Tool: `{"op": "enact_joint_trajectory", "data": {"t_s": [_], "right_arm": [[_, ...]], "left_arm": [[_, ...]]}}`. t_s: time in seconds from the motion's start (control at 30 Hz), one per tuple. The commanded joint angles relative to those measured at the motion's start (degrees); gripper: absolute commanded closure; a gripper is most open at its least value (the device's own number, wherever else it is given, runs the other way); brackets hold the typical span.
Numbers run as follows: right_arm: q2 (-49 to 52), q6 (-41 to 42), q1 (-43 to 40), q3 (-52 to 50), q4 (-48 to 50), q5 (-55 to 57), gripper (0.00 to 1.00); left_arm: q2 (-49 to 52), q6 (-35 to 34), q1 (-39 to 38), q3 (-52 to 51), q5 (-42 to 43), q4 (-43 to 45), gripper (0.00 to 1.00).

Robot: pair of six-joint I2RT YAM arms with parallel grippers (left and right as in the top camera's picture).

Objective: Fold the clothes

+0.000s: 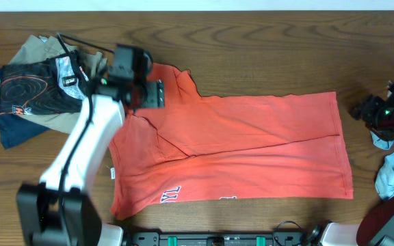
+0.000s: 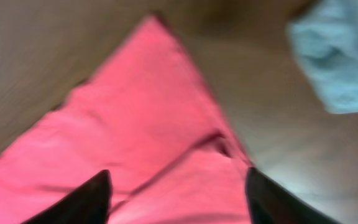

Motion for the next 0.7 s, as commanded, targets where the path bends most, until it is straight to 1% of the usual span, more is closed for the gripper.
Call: {"op": "enact_joint_trajectory", "data": {"t_s": [0.0,0.07,0.23,0.27,0.4,0.53,0.57,0.67], "right_arm": [[-0.04,-1.81,0.48,0.76,0.52,-11.04,0.22],[-0.04,-1.81,0.70,0.74,0.68,-11.04,0.22],[-0.04,-1.81,1.55,0.70,0.17,-9.90,0.23],[-0.04,-1.81,2.21,0.70,-0.15,-9.20,0.23],[-0.04,-1.81,4.15,0.68,-0.92,-7.72,0.24],[-0.04,-1.81,5.81,0.68,-1.86,-5.25,0.25],[-0.04,-1.79,6.08,0.68,-1.95,-4.79,0.25],[-0.04,-1.60,6.45,0.68,-2.08,-3.50,0.28]], "left_arm": [[6.56,4.24,3.82,3.19,8.00,1.44,0.19],[10.40,5.99,5.42,4.85,9.97,4.31,0.18],[17.59,9.03,6.49,5.46,10.08,14.84,0.17],[20.15,10.03,6.43,5.46,10.01,19.61,0.17],[23.93,9.99,6.43,5.46,9.20,26.12,0.17],[26.27,9.75,6.25,5.46,9.22,27.96,0.18],[26.58,9.75,6.14,5.46,9.22,27.63,0.19],[27.04,9.77,5.49,5.46,9.22,25.27,0.28]]}}
